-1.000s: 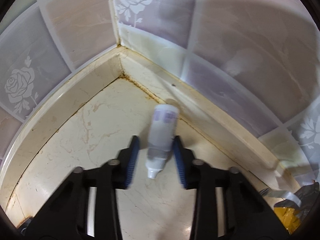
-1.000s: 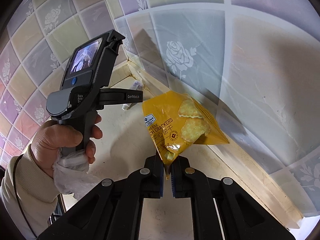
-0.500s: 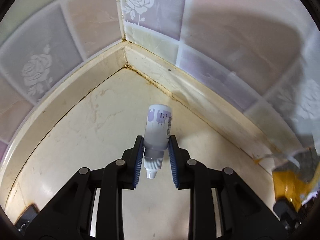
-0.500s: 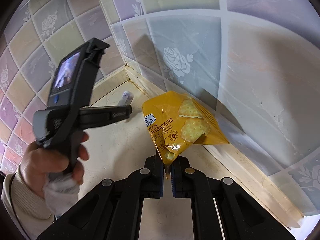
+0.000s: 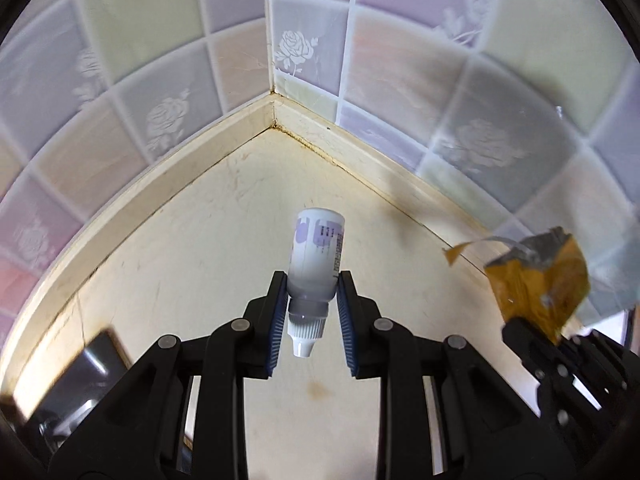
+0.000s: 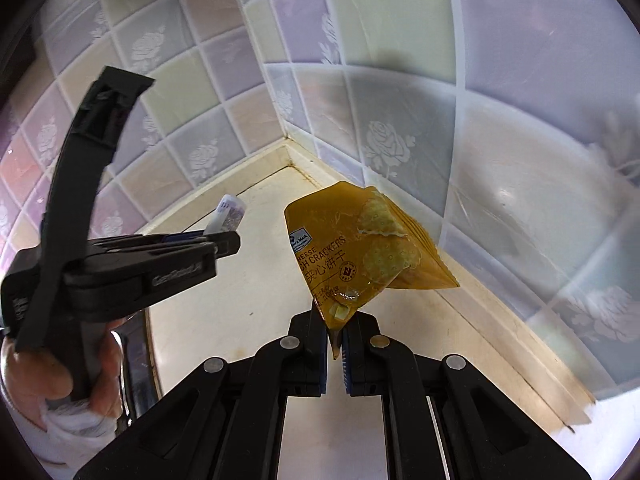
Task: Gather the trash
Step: 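Carry the yellow wrapper and white bottle down over the floor bin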
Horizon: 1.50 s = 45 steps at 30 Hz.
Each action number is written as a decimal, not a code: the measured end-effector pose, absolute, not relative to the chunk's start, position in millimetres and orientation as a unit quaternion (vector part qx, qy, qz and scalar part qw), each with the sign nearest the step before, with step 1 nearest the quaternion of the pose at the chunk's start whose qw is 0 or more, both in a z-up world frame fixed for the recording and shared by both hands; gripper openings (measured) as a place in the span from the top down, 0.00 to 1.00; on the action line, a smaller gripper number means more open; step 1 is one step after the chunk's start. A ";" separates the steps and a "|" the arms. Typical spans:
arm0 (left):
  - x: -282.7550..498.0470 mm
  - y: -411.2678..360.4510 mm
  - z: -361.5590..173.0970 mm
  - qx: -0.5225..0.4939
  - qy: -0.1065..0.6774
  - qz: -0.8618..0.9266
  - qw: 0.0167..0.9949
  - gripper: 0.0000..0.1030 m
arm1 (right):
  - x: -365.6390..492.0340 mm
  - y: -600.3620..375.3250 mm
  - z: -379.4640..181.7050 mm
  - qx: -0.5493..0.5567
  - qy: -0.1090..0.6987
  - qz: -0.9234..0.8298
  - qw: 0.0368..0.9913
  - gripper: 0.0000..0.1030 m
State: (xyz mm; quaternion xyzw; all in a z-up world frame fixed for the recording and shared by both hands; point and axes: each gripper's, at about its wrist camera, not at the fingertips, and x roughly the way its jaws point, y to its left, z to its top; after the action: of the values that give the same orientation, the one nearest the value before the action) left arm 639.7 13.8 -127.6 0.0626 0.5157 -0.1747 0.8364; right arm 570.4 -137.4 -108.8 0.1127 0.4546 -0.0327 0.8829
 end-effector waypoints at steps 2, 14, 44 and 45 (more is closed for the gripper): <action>620.5 17.1 -114.7 0.057 0.512 -0.174 0.839 0.79 | 558.0 -133.6 -100.2 0.111 0.452 -0.027 0.885 0.95; 474.7 30.8 -53.8 0.028 0.487 -0.156 0.859 0.79 | 462.0 -114.8 -55.2 0.079 0.447 0.024 0.891 0.95; 73.5 -14.6 -102.1 0.023 0.520 -0.035 0.853 0.79 | 65.9 -153.1 -71.8 0.040 0.480 0.179 0.858 0.95; 64.9 -16.9 -107.6 0.025 0.525 -0.034 0.850 0.79 | 57.0 -154.9 -78.9 0.043 0.487 0.178 0.854 0.95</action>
State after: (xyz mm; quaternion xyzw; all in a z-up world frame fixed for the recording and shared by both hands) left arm 64.9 -16.9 -107.6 0.0252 0.5246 -0.0344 0.8503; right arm 57.0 -154.9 -78.9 0.0425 0.4868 0.1780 0.8541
